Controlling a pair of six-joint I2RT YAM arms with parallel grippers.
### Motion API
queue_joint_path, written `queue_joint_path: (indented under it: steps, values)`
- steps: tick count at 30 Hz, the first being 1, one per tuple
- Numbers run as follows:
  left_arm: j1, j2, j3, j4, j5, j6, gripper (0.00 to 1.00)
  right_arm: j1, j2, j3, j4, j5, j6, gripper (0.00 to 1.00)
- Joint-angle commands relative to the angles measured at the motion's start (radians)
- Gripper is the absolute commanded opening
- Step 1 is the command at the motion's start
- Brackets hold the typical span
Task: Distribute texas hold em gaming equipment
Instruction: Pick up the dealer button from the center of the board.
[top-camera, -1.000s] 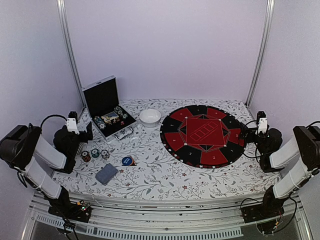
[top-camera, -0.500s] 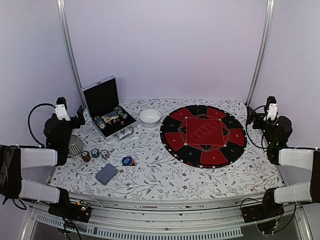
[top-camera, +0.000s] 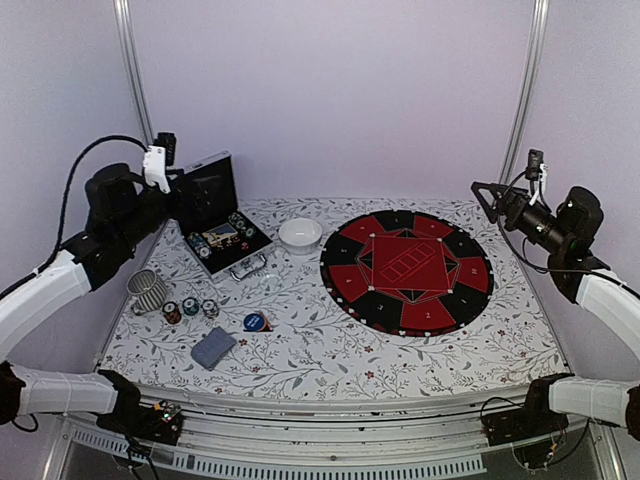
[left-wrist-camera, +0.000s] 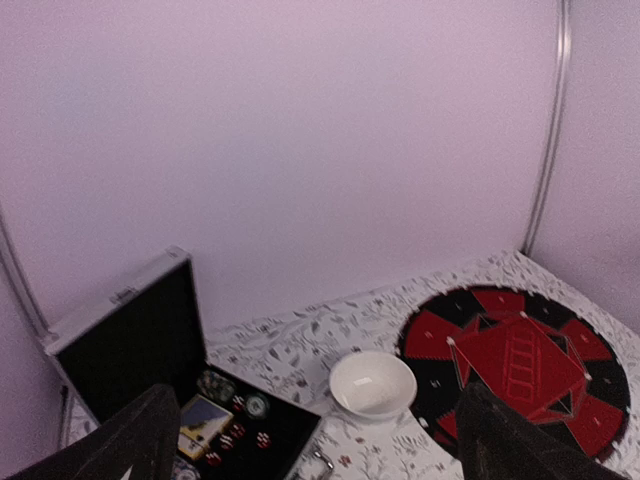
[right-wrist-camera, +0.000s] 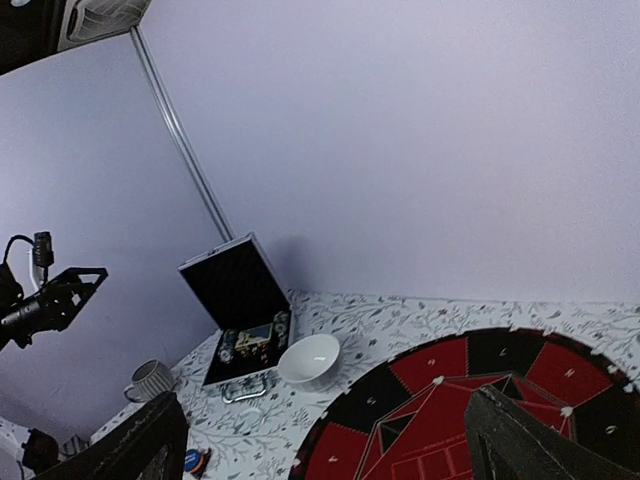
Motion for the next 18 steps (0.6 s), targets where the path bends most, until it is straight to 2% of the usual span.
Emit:
queue_joint_path:
  steps: [1, 5, 10, 14, 18]
  values:
    - [-0.170, 0.058, 0.026, -0.434, 0.042, -0.050, 0.98, 0.224, 0.018, 0.066, -0.251, 0.049, 0.034, 0.99]
    - [-0.272, 0.085, 0.046, -0.559, 0.029, -0.148, 0.98, 0.444, 0.117, 0.212, -0.476, 0.284, -0.072, 0.99]
    - [-0.377, 0.143, 0.045, -0.696, -0.012, -0.219, 0.98, 0.633, 0.289, 0.354, -0.678, 0.442, -0.125, 0.99]
    - [-0.416, 0.197, 0.027, -0.768, -0.061, -0.243, 0.98, 0.729, 0.418, 0.449, -0.798, 0.526, -0.153, 0.99]
    - [-0.418, 0.233, 0.009, -0.756, -0.104, -0.247, 0.98, 0.764, 0.495, 0.498, -0.851, 0.564, -0.171, 0.99]
